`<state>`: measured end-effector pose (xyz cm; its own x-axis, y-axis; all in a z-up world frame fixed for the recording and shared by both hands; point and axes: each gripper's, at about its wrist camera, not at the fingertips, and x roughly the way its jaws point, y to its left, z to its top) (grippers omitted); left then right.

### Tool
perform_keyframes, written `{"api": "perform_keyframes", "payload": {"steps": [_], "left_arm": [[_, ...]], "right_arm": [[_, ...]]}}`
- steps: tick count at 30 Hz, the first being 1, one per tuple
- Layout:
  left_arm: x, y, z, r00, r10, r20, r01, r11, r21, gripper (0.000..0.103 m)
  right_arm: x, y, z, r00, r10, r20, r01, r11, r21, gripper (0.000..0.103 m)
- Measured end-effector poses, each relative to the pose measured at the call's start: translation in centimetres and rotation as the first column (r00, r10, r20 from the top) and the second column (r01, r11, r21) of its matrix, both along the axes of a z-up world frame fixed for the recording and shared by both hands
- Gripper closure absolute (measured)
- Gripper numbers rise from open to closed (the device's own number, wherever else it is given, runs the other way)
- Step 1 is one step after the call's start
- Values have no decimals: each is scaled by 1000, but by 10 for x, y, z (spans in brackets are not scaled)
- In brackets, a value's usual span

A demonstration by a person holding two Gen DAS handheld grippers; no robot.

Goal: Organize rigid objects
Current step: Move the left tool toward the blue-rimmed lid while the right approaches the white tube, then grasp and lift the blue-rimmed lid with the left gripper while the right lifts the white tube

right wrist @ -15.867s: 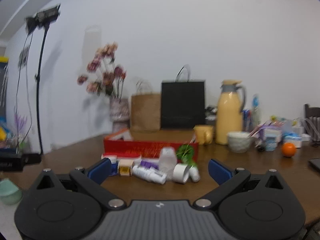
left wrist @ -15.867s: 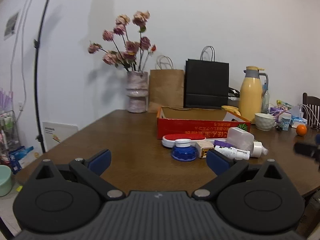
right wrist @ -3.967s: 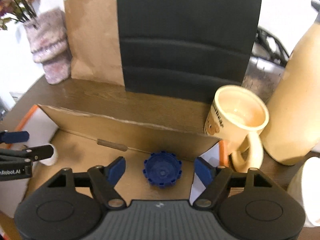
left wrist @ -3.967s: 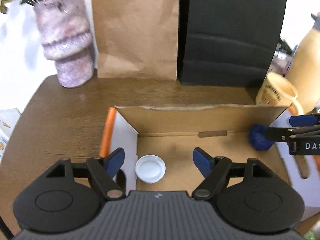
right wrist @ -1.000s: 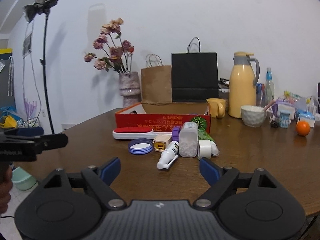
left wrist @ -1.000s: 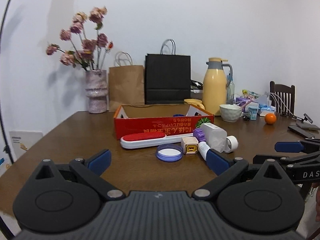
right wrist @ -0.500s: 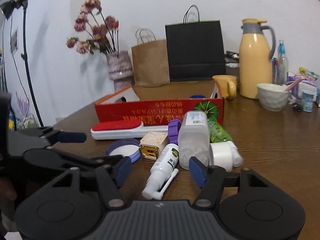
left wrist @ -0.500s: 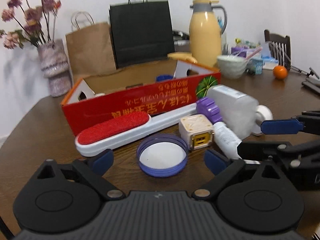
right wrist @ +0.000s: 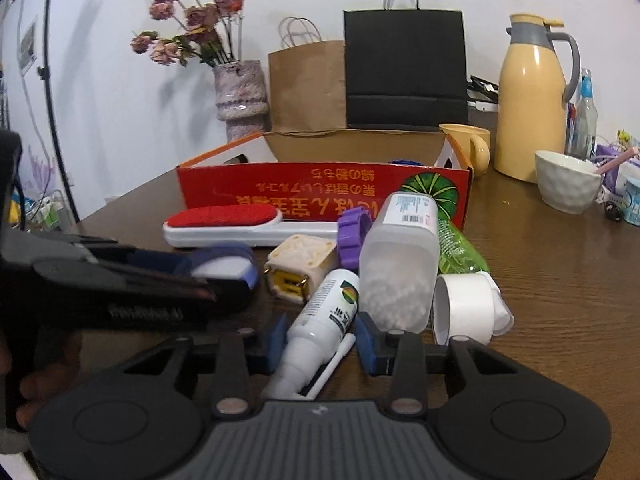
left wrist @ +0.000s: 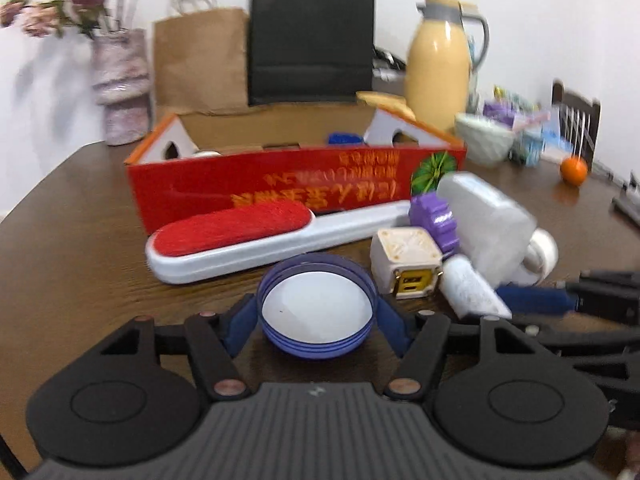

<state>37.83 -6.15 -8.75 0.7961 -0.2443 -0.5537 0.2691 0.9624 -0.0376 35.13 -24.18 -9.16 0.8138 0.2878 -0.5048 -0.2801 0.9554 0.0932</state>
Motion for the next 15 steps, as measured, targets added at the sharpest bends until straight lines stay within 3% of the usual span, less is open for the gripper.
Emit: {"api": "perform_keyframes", "payload": {"steps": [8, 15], "left_arm": [[-92, 34, 49, 987, 94, 132, -86, 994, -67, 37], [-154, 49, 70, 971, 138, 196, -122, 989, -89, 37]], "right_arm": [[-58, -11, 23, 996, -34, 82, 34, 999, 2, 66], [-88, -7, 39, 992, -11, 123, 9, 1000, 17, 67]]}}
